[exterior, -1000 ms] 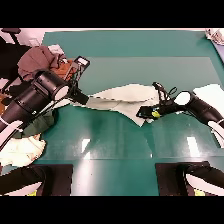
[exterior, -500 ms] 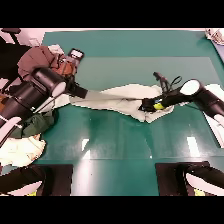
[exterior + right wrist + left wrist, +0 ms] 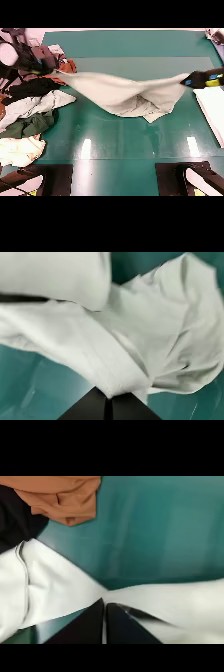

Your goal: Fold the shirts.

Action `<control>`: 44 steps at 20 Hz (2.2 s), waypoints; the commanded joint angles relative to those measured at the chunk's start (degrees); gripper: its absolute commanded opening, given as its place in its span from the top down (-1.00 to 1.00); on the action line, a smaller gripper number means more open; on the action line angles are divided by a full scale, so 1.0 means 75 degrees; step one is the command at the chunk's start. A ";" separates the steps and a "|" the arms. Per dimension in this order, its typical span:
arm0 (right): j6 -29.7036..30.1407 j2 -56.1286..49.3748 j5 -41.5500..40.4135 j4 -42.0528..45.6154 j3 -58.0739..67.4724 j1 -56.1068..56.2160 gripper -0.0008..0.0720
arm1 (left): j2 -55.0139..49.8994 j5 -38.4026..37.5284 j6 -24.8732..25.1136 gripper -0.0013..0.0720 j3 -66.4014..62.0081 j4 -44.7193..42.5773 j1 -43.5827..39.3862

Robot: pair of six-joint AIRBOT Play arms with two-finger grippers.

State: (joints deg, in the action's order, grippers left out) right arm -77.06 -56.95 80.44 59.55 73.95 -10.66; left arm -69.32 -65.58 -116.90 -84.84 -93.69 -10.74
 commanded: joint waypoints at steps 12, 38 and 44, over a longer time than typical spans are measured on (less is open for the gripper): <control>0.0880 -0.1498 0.0857 0.0277 0.5351 0.1224 0.93 | 0.0160 -0.1609 -0.1151 0.91 -0.4296 0.0662 0.0408; 0.0752 -0.0629 0.1533 0.2436 1.1258 0.1268 0.93 | 0.3343 -0.1078 -0.1641 0.92 -0.5013 0.3981 0.0405; -0.0195 -0.2171 0.1886 0.2538 0.9227 0.1125 0.93 | 0.2282 -0.2212 -0.1338 0.92 -0.3284 0.0848 0.0405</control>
State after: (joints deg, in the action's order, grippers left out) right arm -74.74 -68.29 91.96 76.82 152.03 -1.37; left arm -48.12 -78.89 -128.16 -116.20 -76.42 -7.68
